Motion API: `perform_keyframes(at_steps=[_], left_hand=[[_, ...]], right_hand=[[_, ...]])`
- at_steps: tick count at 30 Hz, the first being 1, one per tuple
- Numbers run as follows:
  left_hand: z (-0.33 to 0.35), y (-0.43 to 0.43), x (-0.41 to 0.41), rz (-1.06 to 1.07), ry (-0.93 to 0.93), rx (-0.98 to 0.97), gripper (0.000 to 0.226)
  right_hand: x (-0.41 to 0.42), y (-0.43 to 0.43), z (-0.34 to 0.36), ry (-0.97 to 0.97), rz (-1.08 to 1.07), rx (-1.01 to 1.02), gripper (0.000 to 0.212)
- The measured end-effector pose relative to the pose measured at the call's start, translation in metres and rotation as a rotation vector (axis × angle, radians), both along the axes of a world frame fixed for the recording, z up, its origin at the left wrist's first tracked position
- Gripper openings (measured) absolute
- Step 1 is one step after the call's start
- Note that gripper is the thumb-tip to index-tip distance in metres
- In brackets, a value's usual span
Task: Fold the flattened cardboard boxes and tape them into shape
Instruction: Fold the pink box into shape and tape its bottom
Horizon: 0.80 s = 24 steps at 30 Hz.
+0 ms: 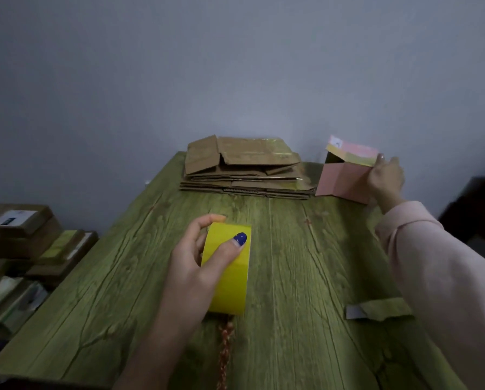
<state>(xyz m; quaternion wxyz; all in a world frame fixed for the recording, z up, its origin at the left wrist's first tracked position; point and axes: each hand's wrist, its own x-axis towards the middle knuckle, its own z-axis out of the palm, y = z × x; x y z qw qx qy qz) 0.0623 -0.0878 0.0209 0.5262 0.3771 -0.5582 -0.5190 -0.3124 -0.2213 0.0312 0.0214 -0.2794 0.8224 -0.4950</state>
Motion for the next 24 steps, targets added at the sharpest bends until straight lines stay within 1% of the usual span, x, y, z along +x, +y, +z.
perform_keyframes(at_steps=[1,2,3,4,5,7,9,10,12,13,14,15,18,19,21,24], left_hand=[[-0.001,-0.001,-0.001,0.003,0.002,-0.002,0.038],[-0.001,-0.001,-0.003,0.005,0.004,-0.002,0.038],[-0.001,0.0,-0.005,0.004,0.003,-0.003,0.039],[-0.001,0.001,-0.006,-0.001,-0.001,-0.004,0.039],[-0.001,0.003,-0.008,-0.008,-0.004,-0.003,0.039],[-0.003,0.009,-0.01,-0.015,-0.003,0.004,0.039],[-0.005,0.018,-0.011,-0.015,0.01,0.006,0.039],[-0.006,0.022,-0.012,-0.014,0.018,0.003,0.039],[-0.007,0.031,-0.013,-0.014,0.027,-0.005,0.04],[-0.008,0.035,-0.013,-0.012,0.032,-0.017,0.044],[-0.009,0.039,-0.013,-0.011,0.035,-0.032,0.048],[-0.01,0.043,-0.013,-0.009,0.034,-0.048,0.052],[-0.01,0.054,-0.009,-0.004,0.042,-0.082,0.056],[-0.011,0.058,-0.006,-0.011,0.046,-0.093,0.056],[-0.012,0.066,-0.002,-0.03,0.049,-0.107,0.057],[-0.014,0.075,0.004,-0.045,0.058,-0.135,0.057]], right_hand=[[0.002,0.002,0.007,0.081,-0.027,-0.021,0.05],[0.01,0.006,0.017,0.167,-0.007,-0.069,0.048],[0.021,0.012,0.028,0.25,0.074,-0.126,0.045],[0.035,0.019,0.039,0.305,0.2,-0.173,0.04],[0.053,0.029,0.051,0.313,0.345,-0.198,0.034],[0.097,0.057,0.069,0.255,0.652,-0.176,0.025],[0.139,0.093,0.077,0.171,0.922,-0.144,0.023],[0.157,0.112,0.077,0.125,1.028,-0.124,0.028],[0.185,0.144,0.074,0.058,1.167,-0.003,0.052],[0.195,0.155,0.071,0.049,1.196,0.079,0.062],[0.202,0.163,0.066,0.051,1.202,0.141,0.066],[0.207,0.167,0.06,0.054,1.19,0.174,0.061],[0.217,0.174,0.05,-0.049,1.169,0.146,0.028],[0.219,0.176,0.048,-0.069,1.18,0.127,0.02],[0.224,0.181,0.046,-0.059,1.178,0.094,0.011],[0.231,0.19,0.045,-0.033,1.164,0.07,0.007]])
